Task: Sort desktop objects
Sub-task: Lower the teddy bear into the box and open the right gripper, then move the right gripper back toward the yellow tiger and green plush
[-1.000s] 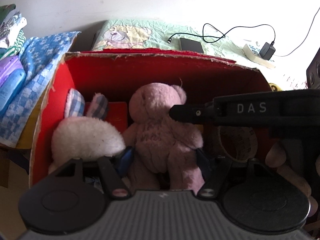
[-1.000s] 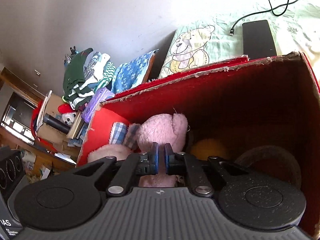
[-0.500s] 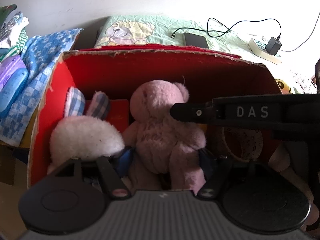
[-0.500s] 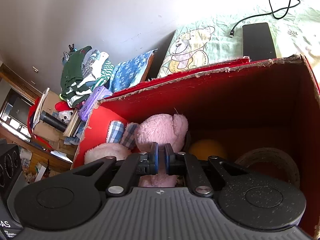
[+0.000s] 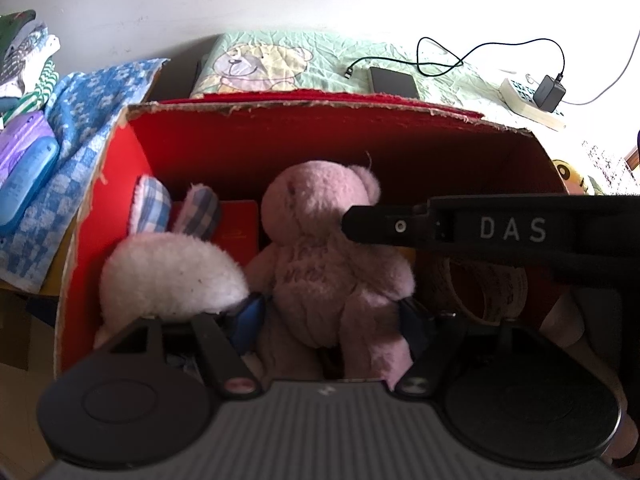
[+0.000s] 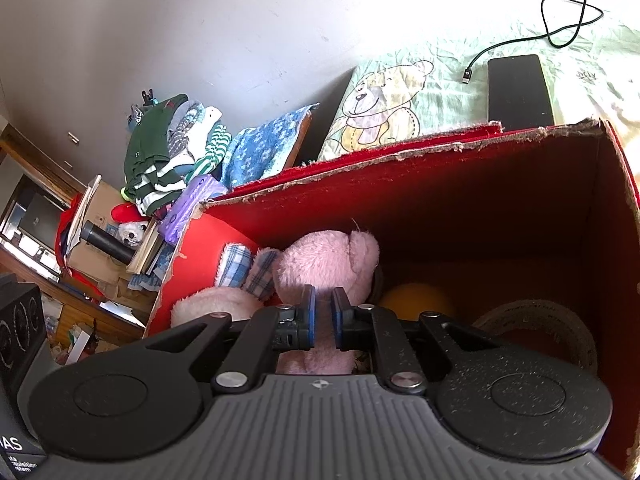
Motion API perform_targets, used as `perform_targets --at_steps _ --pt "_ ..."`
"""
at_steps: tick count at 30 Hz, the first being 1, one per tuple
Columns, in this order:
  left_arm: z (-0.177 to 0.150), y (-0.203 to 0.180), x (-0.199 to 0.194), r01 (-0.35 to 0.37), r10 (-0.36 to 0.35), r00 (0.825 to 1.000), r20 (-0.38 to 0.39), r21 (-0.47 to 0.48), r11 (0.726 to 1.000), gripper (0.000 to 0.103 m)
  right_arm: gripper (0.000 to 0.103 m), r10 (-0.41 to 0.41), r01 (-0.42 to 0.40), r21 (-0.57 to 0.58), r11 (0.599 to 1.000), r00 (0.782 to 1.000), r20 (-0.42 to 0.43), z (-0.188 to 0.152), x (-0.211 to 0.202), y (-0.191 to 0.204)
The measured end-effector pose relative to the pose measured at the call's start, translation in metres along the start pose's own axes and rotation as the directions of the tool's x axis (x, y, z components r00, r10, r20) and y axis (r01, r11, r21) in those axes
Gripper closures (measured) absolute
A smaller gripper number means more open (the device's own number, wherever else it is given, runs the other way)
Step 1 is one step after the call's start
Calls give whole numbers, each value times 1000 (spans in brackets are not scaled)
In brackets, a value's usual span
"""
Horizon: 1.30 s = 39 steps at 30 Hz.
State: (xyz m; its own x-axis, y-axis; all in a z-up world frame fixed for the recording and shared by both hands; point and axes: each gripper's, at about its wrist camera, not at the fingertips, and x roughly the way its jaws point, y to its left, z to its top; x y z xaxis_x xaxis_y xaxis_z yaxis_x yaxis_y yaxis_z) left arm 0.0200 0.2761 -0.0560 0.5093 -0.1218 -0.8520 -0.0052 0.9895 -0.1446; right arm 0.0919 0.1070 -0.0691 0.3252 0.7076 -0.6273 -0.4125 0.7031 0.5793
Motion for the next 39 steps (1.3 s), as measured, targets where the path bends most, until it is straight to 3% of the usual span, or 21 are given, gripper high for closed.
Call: perform_targets --at_steps 26,39 --pt "0 -2 -1 -4 5 1000 14 -16 1000 25 84 44 -43 -9 999 996 73 -2 -9 -1" --pt "-4 -15 -18 -94 97 995 39 -53 994 24 84 136 -138 15 990 984 111 -6 -33 -8"
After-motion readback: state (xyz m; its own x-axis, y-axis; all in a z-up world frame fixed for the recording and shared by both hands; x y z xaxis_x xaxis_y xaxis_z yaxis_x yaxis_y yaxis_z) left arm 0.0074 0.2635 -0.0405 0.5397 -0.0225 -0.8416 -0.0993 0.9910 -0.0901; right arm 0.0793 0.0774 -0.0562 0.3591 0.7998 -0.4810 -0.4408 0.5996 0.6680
